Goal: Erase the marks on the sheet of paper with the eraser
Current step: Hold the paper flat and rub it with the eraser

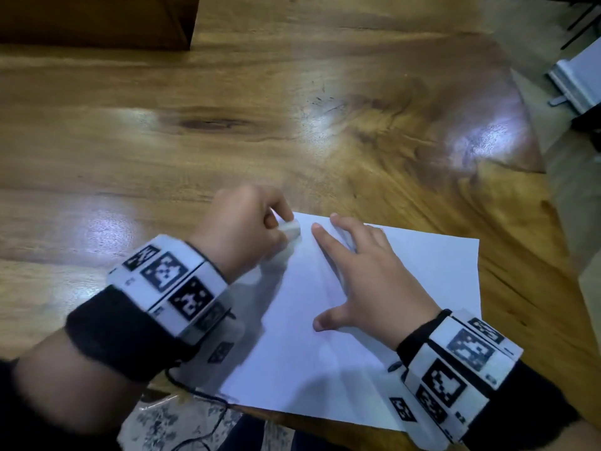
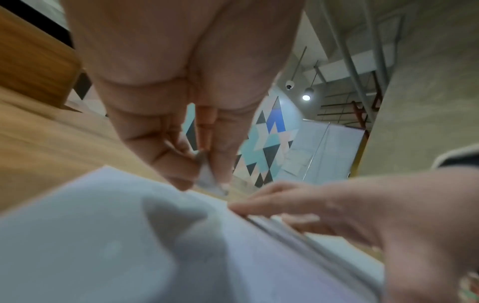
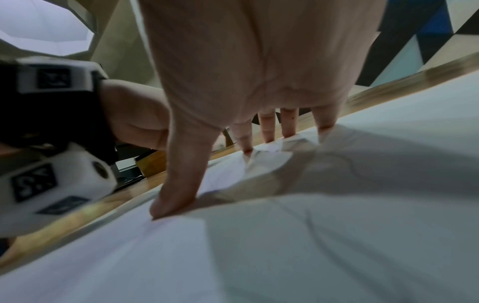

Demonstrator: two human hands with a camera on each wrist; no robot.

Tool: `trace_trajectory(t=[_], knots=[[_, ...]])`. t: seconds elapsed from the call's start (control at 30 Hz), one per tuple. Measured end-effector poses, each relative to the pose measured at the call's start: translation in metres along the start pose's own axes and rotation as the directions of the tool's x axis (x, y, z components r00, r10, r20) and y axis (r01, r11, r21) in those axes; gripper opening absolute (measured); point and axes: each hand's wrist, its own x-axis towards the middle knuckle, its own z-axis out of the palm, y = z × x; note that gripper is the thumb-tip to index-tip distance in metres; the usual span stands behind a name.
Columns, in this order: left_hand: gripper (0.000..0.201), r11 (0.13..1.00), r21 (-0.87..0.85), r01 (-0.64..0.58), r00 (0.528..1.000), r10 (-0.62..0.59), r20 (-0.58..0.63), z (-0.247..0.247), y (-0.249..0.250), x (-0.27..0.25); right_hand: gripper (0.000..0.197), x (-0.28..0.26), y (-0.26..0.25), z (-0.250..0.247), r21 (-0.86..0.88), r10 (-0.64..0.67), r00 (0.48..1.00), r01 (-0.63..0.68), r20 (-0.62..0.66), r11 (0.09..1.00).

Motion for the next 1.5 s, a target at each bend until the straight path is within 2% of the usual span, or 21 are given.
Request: trace_trajectory(t=[0.13,0.17,0.23,0.3,0.43,0.57,0.6,0.7,0.73,0.83,0.87,0.97,1.0,1.13,1.17,1.27,1.3,1.37,1.43,1.47,1.5], knots=[[0.013,0.999,0.031,0.033,0.995,-0.03,-0.1,0.011,0.005,0.005,0.122,0.0,0.0,0.0,-0.028,0.013,1.0,-0.012,0.013,1.0],[0.012,0.999,0.054,0.003,0.997,0.001,-0.078,0.013,0.004,0.002,0.122,0.0,0.0,0.0,-0.033,0.013,1.0,-0.013,0.009,0.999],[0.013,0.993,0.089,-0.08,0.995,0.075,0.062,0.016,0.003,-0.01,0.122,0.0,-0.001,0.0,-0.048,0.017,1.0,-0.017,0.013,0.999],[0.013,0.991,0.104,-0.089,0.983,0.071,0.17,0.014,0.004,-0.013,0.122,0.001,0.0,0.0,-0.055,0.023,1.0,-0.022,0.015,0.998],[0.011,0.996,0.08,-0.025,1.0,0.024,0.002,0.006,0.005,0.005,0.122,0.0,-0.001,-0.001,-0.056,0.017,1.0,-0.016,0.021,0.998],[0.009,0.983,0.157,-0.093,0.979,0.061,0.194,0.009,0.009,-0.004,0.123,0.0,-0.001,0.0,-0.067,0.019,1.0,-0.018,0.019,0.998],[0.009,0.984,0.159,-0.083,0.979,0.051,0.198,0.008,0.011,-0.003,0.123,0.0,-0.001,0.0,-0.064,0.019,1.0,-0.017,0.019,0.998],[0.006,0.991,0.131,-0.036,0.997,0.026,0.078,0.005,0.014,0.008,0.123,0.001,-0.001,0.0,-0.052,0.014,1.0,-0.013,0.016,0.999],[0.01,0.99,0.132,-0.054,0.995,0.041,0.095,0.007,0.014,0.007,0.123,0.001,-0.001,0.001,-0.051,0.015,1.0,-0.014,0.016,0.999],[0.011,0.973,0.16,-0.165,0.947,0.111,0.302,0.016,0.016,-0.007,0.124,0.001,0.0,0.002,-0.05,0.014,1.0,-0.013,0.01,0.999],[0.007,0.971,0.163,-0.173,0.946,0.117,0.303,0.016,0.016,-0.007,0.124,0.001,0.0,0.002,-0.049,0.013,1.0,-0.013,0.011,0.999],[0.002,0.982,0.164,-0.093,0.993,0.079,0.089,0.012,0.015,0.007,0.123,0.0,0.0,0.001,-0.063,0.011,1.0,-0.01,0.017,0.998],[0.002,0.981,0.166,-0.097,0.993,0.084,0.082,0.013,0.015,0.007,0.123,0.0,-0.001,0.001,-0.067,0.012,1.0,-0.011,0.018,0.998],[0.007,0.962,0.174,-0.212,0.932,0.146,0.333,0.022,0.016,-0.016,0.123,0.001,0.0,0.001,-0.073,0.012,1.0,-0.011,0.013,0.997],[0.004,0.963,0.183,-0.196,0.941,0.132,0.311,0.019,0.015,-0.011,0.123,0.001,0.0,0.001,-0.075,0.014,1.0,-0.012,0.017,0.997],[0.011,0.974,0.193,-0.116,0.992,0.104,0.075,0.01,0.009,0.01,0.122,0.0,-0.001,0.0,-0.088,0.012,0.999,-0.009,0.031,0.996],[0.016,0.971,0.199,-0.133,0.99,0.12,0.076,0.01,0.006,0.009,0.122,0.0,-0.001,-0.001,-0.09,0.013,0.999,-0.01,0.033,0.996],[0.017,0.943,0.231,-0.239,0.956,0.186,0.229,0.016,0.004,-0.008,0.122,0.001,-0.001,0.0,-0.088,0.016,0.999,-0.013,0.034,0.996],[0.01,0.932,0.23,-0.282,0.909,0.182,0.375,0.017,0.0,-0.021,0.122,0.0,-0.001,0.0,-0.078,0.02,0.999,-0.017,0.037,0.997],[0.007,0.936,0.232,-0.264,0.918,0.17,0.358,0.014,-0.001,-0.016,0.122,0.0,-0.001,-0.001,-0.074,0.021,0.999,-0.018,0.038,0.997],[0.005,0.943,0.242,-0.229,0.947,0.157,0.282,0.011,-0.002,-0.007,0.122,0.0,-0.001,-0.001,-0.075,0.02,0.999,-0.017,0.039,0.997]])
